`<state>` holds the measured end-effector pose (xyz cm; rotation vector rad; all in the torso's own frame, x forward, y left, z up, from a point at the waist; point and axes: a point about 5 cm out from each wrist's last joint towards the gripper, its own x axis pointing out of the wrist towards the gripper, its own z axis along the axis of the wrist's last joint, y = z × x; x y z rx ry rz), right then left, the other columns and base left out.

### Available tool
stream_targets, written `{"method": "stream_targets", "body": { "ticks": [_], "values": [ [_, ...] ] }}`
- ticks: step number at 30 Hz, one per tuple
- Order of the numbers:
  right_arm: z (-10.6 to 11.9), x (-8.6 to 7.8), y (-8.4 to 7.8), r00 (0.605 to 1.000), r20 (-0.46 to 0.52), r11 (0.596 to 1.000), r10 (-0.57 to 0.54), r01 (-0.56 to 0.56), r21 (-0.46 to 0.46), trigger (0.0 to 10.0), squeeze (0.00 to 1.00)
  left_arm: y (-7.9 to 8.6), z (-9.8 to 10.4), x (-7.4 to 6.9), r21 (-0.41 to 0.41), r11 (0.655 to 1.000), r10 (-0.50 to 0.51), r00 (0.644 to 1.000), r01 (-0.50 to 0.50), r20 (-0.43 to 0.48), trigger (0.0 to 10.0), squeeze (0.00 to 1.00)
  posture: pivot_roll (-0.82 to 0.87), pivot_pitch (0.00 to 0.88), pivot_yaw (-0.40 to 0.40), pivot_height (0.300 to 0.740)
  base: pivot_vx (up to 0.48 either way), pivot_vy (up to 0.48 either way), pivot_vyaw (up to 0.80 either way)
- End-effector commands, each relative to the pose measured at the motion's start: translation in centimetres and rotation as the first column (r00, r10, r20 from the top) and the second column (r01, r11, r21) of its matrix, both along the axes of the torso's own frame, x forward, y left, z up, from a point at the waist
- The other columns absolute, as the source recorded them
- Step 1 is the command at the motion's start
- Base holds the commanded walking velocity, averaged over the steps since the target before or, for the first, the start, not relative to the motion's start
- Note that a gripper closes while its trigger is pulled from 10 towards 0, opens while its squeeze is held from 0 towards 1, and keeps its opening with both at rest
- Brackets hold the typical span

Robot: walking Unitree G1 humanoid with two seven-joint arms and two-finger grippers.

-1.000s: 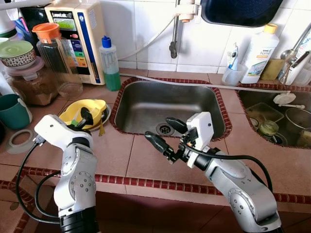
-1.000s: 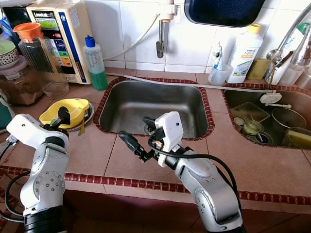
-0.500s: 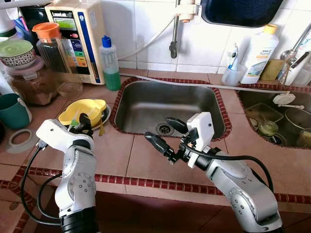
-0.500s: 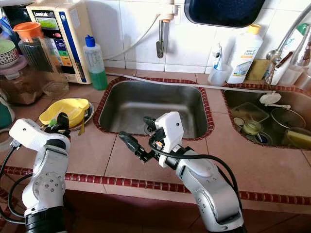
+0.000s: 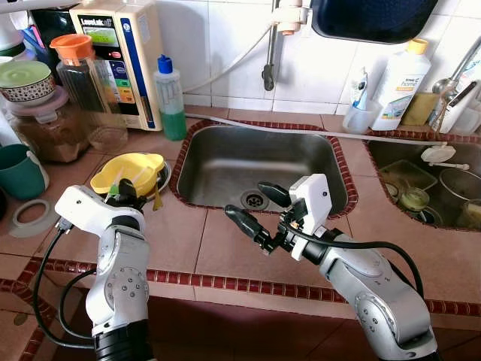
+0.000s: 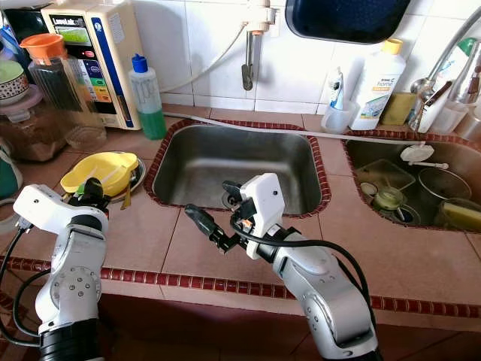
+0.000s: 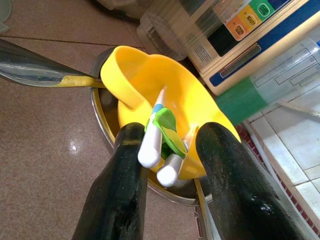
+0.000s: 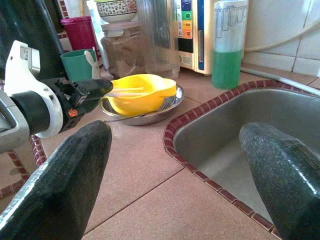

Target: Kitchen organization

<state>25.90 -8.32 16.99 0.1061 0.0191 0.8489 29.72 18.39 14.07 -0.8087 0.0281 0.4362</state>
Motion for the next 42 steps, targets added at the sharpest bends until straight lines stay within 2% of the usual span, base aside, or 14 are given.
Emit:
{"method": "stream_targets", "body": {
  "ticks": [1, 12, 18, 26, 27, 30, 31, 33, 34, 35, 36, 38, 39, 42],
  "values": [
    [0.4, -0.3, 0.1, 1.000, 0.021, 1.000, 0.019, -0.019, 0.010, 10.0, 0.00, -1.0, 0.5, 0.1, -0.044, 0.999, -0.002, 1.000, 0.003, 0.020, 0.0, 0.00, -0.03, 0.000, -0.009, 0.740, 0.000, 0.000, 0.00],
    [0.8, -0.9, 0.5, 0.996, 0.019, 0.995, 0.082, -0.083, 0.046, 10.0, 0.00, -1.1, 1.0, 0.1, -0.038, 0.999, 0.002, 0.999, 0.000, 0.032, 0.0, 0.00, -0.03, 0.000, -0.012, 0.740, 0.000, 0.000, 0.00],
    [0.8, -0.9, 0.5, 0.996, 0.019, 0.995, 0.087, -0.088, 0.046, 10.0, 0.00, -1.0, 1.3, 0.0, -0.002, 1.000, 0.007, 0.999, -0.007, 0.037, 0.0, 0.00, -0.03, 0.000, -0.012, 0.740, 0.000, 0.000, 0.00],
    [0.8, -0.9, 0.5, 0.996, 0.020, 0.995, 0.087, -0.088, 0.046, 10.0, 0.00, -1.0, 2.6, 0.0, 0.139, 0.990, -0.012, 0.997, 0.002, 0.073, 0.0, 0.00, -0.03, 0.000, -0.012, 0.740, 0.000, 0.000, 0.00],
    [0.8, -0.9, 0.5, 0.996, 0.020, 0.995, 0.087, -0.088, 0.046, 10.0, 0.00, -1.0, 2.7, 0.0, 0.160, 0.987, -0.017, 0.997, 0.005, 0.078, 1.5, 0.00, -0.03, 0.000, -0.012, 0.740, 0.000, 0.000, 0.00],
    [0.8, -0.9, 0.5, 0.996, 0.019, 0.995, 0.086, -0.087, 0.046, 10.0, 0.00, -1.2, 3.0, -0.1, 0.214, 0.977, -0.035, 0.995, 0.015, 0.091, 2.2, 0.00, -0.03, 0.000, -0.012, 0.740, 0.000, 0.000, 0.00],
    [0.8, -0.9, 0.5, 0.996, 0.019, 0.995, 0.086, -0.087, 0.046, 10.0, 0.00, -1.3, 3.2, -0.1, 0.227, 0.974, -0.040, 0.995, 0.017, 0.095, 3.1, 0.00, -0.03, 0.000, -0.012, 0.740, 0.000, 0.000, 0.00],
    [0.8, -0.9, 0.5, 0.996, 0.020, 0.995, 0.085, -0.086, 0.045, 10.0, 0.00, -1.4, 3.4, -0.1, 0.266, 0.964, -0.046, 0.994, 0.018, 0.100, 3.1, 0.00, -0.03, 0.000, -0.012, 0.740, 0.000, 0.000, 0.00],
    [0.8, -0.9, 0.5, 0.996, 0.020, 0.995, 0.085, -0.086, 0.046, 10.0, 0.00, -1.5, 3.6, -0.1, 0.296, 0.955, -0.054, 0.993, 0.019, 0.108, 4.4, 0.00, -0.03, 0.000, -0.012, 0.740, 0.000, 0.000, 0.00],
    [0.8, -0.9, 0.5, 0.996, 0.020, 0.995, 0.085, -0.086, 0.046, 10.0, 0.00, -1.5, 3.6, -0.1, 0.296, 0.955, -0.054, 0.993, 0.019, 0.108, 4.4, 0.00, -0.03, 0.000, -0.012, 0.740, 0.000, 0.000, 0.00],
    [0.7, -0.9, 0.5, 0.996, 0.020, 0.995, 0.083, -0.084, 0.045, 10.0, 0.00, -1.7, 4.0, -0.1, 0.337, 0.941, -0.077, 0.990, 0.032, 0.121, 8.0, 0.00, -0.03, 0.000, -0.012, 0.740, 0.000, 0.000, 0.00],
    [0.8, -0.8, 0.5, 0.997, 0.019, 0.996, 0.079, -0.080, 0.047, 10.0, 0.00, -2.1, 4.3, 0.0, 0.373, 0.926, -0.113, 0.984, 0.055, 0.136, 8.7, 0.00, -0.03, 0.000, -0.012, 0.740, 0.000, 0.000, 0.00],
    [0.8, -0.8, 0.5, 0.997, 0.019, 0.996, 0.078, -0.079, 0.048, 10.0, 0.00, -2.2, 4.4, 0.0, 0.381, 0.923, -0.119, 0.983, 0.057, 0.139, 9.7, 0.00, -0.03, 0.000, -0.012, 0.740, 0.000, 0.000, 0.00],
    [0.8, -0.7, 0.5, 0.997, 0.020, 0.996, 0.074, -0.075, 0.049, 10.0, 0.00, -2.4, 4.6, 0.0, 0.405, 0.912, -0.134, 0.980, 0.064, 0.147, 10.0, 0.00, -0.02, 0.000, -0.012, 0.740, 0.000, 0.000, 0.00]
  ]
}}
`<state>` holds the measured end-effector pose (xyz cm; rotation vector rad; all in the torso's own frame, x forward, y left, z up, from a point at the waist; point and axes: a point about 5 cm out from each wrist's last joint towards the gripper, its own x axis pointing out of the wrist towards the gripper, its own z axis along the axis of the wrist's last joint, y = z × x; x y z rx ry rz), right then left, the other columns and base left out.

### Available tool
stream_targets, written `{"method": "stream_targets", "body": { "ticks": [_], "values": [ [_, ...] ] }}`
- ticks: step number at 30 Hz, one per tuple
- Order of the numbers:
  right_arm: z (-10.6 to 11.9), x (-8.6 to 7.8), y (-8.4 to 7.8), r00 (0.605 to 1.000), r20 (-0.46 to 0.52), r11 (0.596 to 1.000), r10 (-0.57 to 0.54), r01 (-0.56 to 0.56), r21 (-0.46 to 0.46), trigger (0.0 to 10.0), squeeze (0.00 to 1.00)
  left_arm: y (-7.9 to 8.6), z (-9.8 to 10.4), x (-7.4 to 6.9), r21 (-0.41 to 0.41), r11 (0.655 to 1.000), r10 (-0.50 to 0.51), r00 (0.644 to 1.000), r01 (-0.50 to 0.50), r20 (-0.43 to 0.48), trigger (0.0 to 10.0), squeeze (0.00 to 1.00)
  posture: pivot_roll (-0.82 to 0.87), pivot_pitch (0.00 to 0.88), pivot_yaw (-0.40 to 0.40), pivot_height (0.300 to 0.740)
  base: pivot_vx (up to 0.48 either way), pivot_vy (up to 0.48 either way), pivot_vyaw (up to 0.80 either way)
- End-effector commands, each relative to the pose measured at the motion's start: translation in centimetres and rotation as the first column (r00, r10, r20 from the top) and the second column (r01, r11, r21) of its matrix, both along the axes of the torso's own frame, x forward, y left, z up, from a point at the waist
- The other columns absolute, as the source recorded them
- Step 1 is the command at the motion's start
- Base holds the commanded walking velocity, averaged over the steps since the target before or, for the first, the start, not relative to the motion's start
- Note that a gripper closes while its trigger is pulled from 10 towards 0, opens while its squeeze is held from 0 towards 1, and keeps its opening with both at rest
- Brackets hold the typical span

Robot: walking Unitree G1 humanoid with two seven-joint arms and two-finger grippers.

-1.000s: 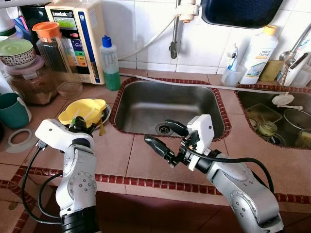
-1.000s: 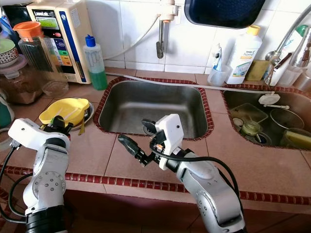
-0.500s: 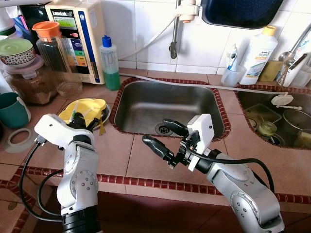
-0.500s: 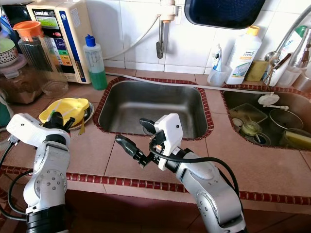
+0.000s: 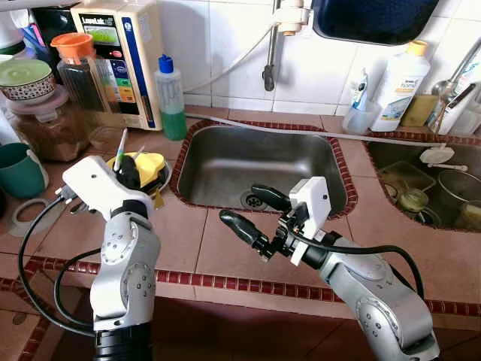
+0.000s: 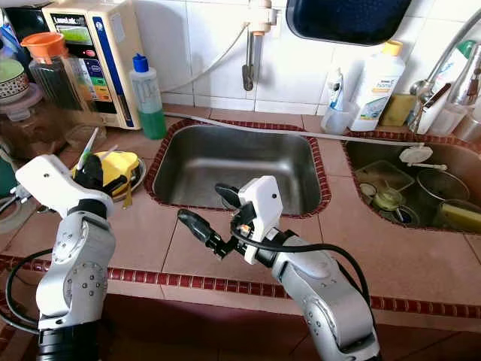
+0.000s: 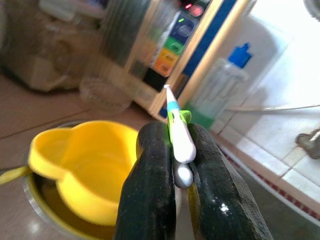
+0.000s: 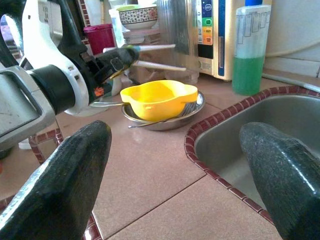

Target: Kitchen organization

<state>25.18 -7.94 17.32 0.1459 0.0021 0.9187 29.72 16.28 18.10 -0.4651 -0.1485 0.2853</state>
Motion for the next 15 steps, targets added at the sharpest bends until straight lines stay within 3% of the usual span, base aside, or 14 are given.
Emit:
{"method": "stream_targets", "body": {
  "ticks": [1, 6, 12, 13, 15],
  "values": [
    [0.5, 0.1, 0.1, 1.000, 0.013, 1.000, -0.002, 0.002, 0.013, 10.0, 0.00, -0.6, 0.8, 0.0, 0.059, 0.997, -0.043, 0.998, 0.041, 0.044, 10.0, 0.00, -0.02, 0.000, -0.012, 0.740, 0.000, 0.000, 0.00],
    [0.6, 0.6, -0.2, 0.999, 0.000, 0.999, -0.039, 0.039, 0.036, 10.0, 0.00, -1.5, 1.8, 0.1, 0.133, 0.983, -0.138, 0.985, 0.123, 0.105, 10.0, 0.00, -0.02, 0.000, -0.013, 0.740, 0.000, 0.000, 0.00],
    [0.7, 1.5, -0.9, 0.993, -0.021, 0.991, -0.116, 0.118, 0.067, 10.0, 0.00, -2.7, 2.5, 0.5, 0.038, 0.958, -0.287, 0.945, 0.285, 0.154, 10.0, 0.00, -0.02, 0.000, -0.012, 0.740, 0.000, 0.000, 0.00],
    [0.7, 1.8, -1.2, 0.989, -0.029, 0.986, -0.144, 0.145, 0.078, 10.0, 0.00, -3.6, 2.6, 0.6, -0.044, 0.926, -0.364, 0.916, 0.376, 0.171, 10.0, 0.00, -0.02, 0.000, -0.012, 0.740, 0.000, 0.000, 0.00],
    [0.6, 2.1, -1.4, 0.985, -0.040, 0.982, -0.167, 0.170, 0.087, 10.0, 0.00, -4.0, 2.7, 0.7, -0.130, 0.893, -0.402, 0.895, 0.430, 0.195, 10.0, 0.00, -0.02, 0.000, -0.011, 0.740, 0.000, 0.000, 0.00]
  ]
}}
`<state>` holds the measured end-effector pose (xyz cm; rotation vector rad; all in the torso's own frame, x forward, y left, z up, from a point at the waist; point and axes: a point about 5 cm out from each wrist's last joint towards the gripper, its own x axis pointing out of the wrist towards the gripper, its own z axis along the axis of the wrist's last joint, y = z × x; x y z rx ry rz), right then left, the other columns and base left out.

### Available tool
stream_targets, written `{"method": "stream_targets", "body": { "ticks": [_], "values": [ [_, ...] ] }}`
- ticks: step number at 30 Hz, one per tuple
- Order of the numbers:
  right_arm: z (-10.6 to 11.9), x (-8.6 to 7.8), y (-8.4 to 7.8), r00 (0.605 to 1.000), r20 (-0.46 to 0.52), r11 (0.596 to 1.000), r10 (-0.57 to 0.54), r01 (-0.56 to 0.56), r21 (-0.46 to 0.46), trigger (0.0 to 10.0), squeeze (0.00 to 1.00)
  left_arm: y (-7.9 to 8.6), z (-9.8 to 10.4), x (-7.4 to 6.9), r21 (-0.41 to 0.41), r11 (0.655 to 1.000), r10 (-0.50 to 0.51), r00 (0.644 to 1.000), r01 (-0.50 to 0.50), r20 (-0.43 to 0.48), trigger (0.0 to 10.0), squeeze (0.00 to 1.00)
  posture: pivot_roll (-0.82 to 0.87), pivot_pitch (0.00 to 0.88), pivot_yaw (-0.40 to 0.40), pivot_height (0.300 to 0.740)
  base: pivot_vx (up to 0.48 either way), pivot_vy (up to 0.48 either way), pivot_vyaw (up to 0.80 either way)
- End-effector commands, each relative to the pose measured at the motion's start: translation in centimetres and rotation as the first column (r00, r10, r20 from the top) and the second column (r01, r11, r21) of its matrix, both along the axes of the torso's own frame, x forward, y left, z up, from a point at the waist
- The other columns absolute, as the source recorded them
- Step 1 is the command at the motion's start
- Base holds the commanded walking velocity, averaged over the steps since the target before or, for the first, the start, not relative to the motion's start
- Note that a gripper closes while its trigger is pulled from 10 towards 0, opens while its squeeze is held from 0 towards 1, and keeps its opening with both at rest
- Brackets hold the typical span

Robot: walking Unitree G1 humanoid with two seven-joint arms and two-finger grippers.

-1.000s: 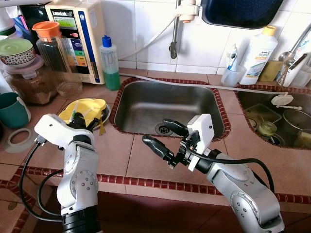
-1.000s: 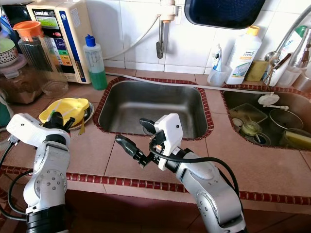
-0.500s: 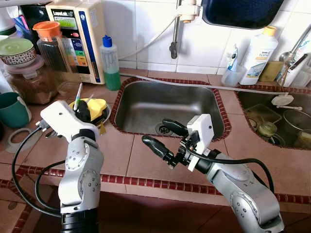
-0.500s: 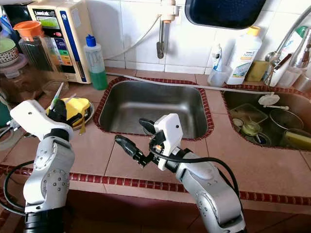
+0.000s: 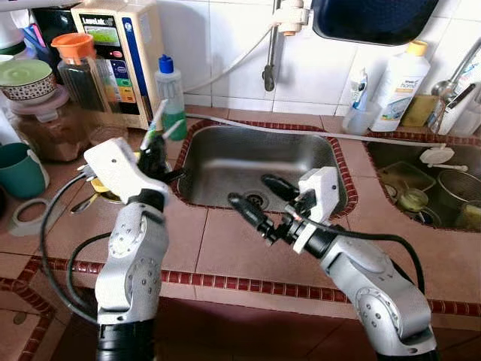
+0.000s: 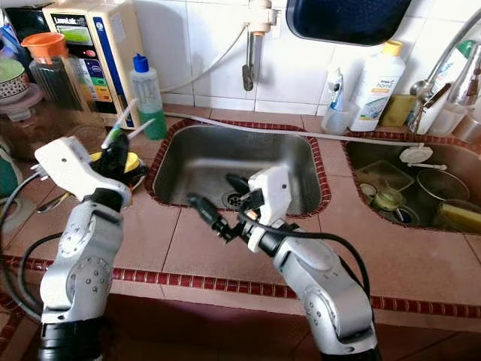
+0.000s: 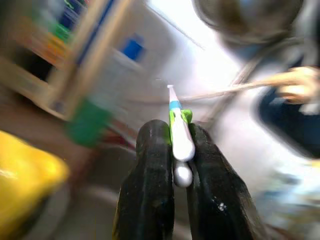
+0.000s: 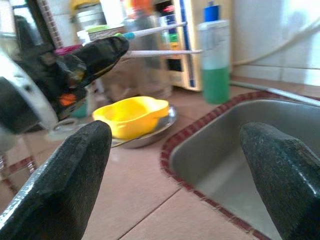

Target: Kitchen organization

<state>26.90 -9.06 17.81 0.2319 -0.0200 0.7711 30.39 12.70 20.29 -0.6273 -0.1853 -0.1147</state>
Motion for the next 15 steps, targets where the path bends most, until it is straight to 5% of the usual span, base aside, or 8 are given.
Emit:
{"method": "stream_targets", "body": {
  "ticks": [1, 8, 11, 15],
  "values": [
    [0.1, 0.5, -0.4, 0.999, -0.010, 0.999, -0.031, 0.031, 0.015, 10.0, 0.00, -0.6, 0.5, 0.0, -0.068, 0.995, -0.077, 0.997, 0.078, 0.012, 10.0, 0.00, -0.02, 0.000, -0.011, 0.740, 0.000, 0.000, 0.00],
    [0.5, 1.6, -1.2, 0.995, -0.038, 0.992, -0.091, 0.094, 0.082, 10.0, 0.00, -1.1, 1.0, 0.2, -0.105, 0.972, -0.205, 0.978, 0.209, 0.046, 10.0, 0.00, -0.01, 0.000, -0.005, 0.740, 0.000, 0.000, 0.00],
    [1.0, 3.2, -2.4, 0.978, -0.121, 0.954, -0.172, 0.196, 0.227, 10.0, 0.00, -1.6, 0.9, 0.1, -0.157, 0.945, -0.284, 0.958, 0.286, 0.035, 10.0, 0.00, 0.00, 0.000, -0.001, 0.740, 0.000, 0.000, 0.00],
    [1.5, 4.1, -2.9, 0.972, -0.143, 0.934, -0.188, 0.222, 0.279, 10.0, 0.00, -2.3, 0.7, -0.1, -0.162, 0.927, -0.337, 0.941, 0.338, 0.037, 10.0, 0.00, 0.00, 0.000, 0.000, 0.740, 0.000, 0.000, 0.00]
  ]
}}
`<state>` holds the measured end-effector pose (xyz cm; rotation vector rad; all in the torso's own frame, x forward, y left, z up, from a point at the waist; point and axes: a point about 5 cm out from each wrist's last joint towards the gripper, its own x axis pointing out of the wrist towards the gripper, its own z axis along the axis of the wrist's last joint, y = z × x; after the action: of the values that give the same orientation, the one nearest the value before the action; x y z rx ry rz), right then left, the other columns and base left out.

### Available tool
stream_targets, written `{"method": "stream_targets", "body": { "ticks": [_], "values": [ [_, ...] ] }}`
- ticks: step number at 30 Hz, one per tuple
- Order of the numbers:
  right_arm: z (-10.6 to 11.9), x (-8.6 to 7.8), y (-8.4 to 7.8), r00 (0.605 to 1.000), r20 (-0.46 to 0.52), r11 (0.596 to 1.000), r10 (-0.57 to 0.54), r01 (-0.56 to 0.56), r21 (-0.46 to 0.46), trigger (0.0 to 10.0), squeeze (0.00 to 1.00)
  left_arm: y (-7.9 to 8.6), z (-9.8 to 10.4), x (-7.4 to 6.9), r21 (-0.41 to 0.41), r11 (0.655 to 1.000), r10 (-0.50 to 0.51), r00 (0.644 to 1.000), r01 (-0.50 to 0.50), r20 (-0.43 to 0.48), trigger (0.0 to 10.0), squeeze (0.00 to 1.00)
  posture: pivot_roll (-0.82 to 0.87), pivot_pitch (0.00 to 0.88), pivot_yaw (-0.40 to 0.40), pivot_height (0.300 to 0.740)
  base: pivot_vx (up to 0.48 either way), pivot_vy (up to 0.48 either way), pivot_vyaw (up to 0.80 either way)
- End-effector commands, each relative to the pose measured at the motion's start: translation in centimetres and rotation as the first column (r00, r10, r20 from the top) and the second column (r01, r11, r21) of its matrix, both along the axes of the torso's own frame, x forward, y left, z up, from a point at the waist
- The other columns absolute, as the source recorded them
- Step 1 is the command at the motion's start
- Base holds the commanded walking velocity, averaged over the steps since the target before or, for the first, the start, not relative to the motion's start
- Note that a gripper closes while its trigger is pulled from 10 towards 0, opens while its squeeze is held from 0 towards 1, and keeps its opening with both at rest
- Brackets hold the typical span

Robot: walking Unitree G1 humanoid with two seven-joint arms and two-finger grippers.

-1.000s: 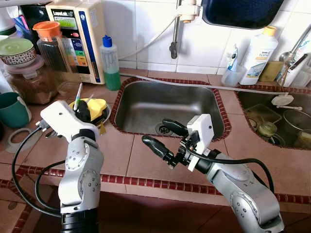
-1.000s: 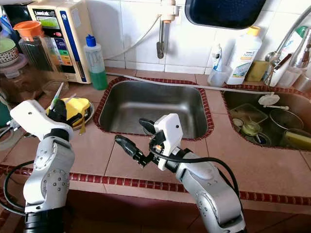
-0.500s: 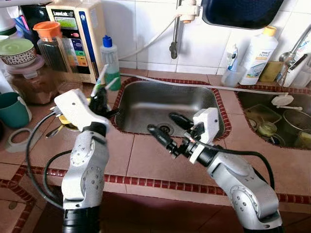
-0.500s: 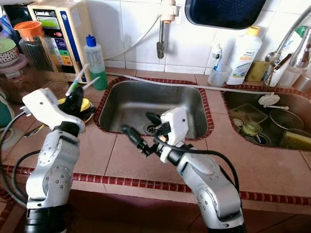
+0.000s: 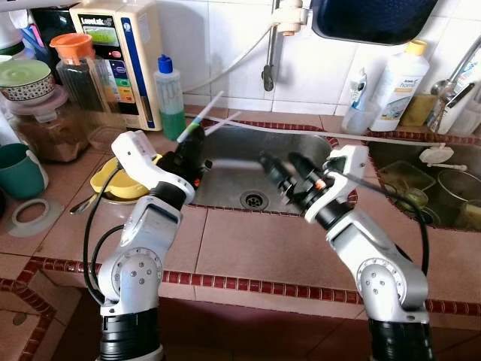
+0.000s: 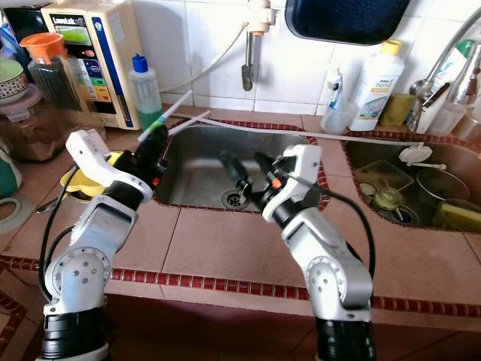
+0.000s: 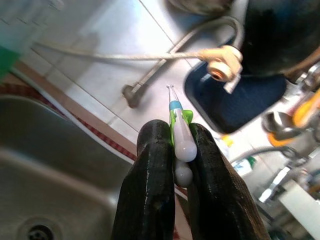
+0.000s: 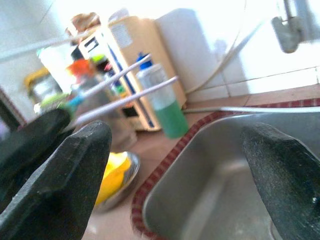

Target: Kitchen organization

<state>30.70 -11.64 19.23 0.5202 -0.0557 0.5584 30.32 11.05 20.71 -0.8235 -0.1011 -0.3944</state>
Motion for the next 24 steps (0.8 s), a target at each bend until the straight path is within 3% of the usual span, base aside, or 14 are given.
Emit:
{"method": "stream_targets", "body": {
  "ticks": [1, 6, 9, 11, 16, 24],
  "values": [
    [0.2, 0.4, -0.3, 1.000, -0.016, 0.999, -0.011, 0.012, 0.031, 10.0, 0.00, -0.7, 0.3, 0.0, 0.002, 0.999, -0.049, 0.999, 0.049, 0.012, 10.0, 0.00, 0.00, 0.000, 0.000, 0.740, 0.000, 0.000, 0.00],
    [0.8, 0.9, 0.2, 0.998, -0.047, 0.987, 0.031, -0.023, 0.159, 10.0, 0.00, -1.8, 0.4, -0.2, -0.047, 0.994, -0.101, 0.995, 0.101, 0.006, 10.0, 0.00, 0.00, 0.000, 0.000, 0.740, 0.000, 0.000, 0.00],
    [1.0, 1.5, 0.8, 0.994, -0.096, 0.957, 0.049, -0.020, 0.289, 10.0, 0.00, -2.8, 0.7, -0.3, -0.093, 0.985, -0.147, 0.989, 0.147, 0.004, 10.0, 0.00, 0.01, 0.006, -0.003, 0.740, 0.000, 0.000, 0.00],
    [1.0, 1.9, 1.2, 0.991, -0.113, 0.942, 0.067, -0.026, 0.335, 10.0, 0.00, -3.4, 0.8, -0.4, -0.082, 0.980, -0.178, 0.984, 0.179, 0.017, 10.0, 0.00, 0.01, 0.008, -0.003, 0.740, 0.000, 0.000, 0.00],
    [1.3, 2.9, 2.9, 0.986, -0.125, 0.925, 0.115, -0.060, 0.376, 10.0, 0.00, -5.0, 1.1, -1.0, -0.077, 0.966, -0.245, 0.969, 0.247, 0.023, 10.0, 0.00, 0.04, 0.025, -0.008, 0.740, 0.000, 0.000, 0.00],
    [1.1, 3.5, 4.2, 0.979, -0.148, 0.913, 0.140, -0.070, 0.403, 10.0, 0.00, -5.7, 1.4, -1.2, -0.090, 0.961, -0.258, 0.966, 0.260, 0.028, 10.0, 0.00, 0.04, 0.044, -0.022, 0.740, 0.000, 0.000, 0.00]
  ]
}}
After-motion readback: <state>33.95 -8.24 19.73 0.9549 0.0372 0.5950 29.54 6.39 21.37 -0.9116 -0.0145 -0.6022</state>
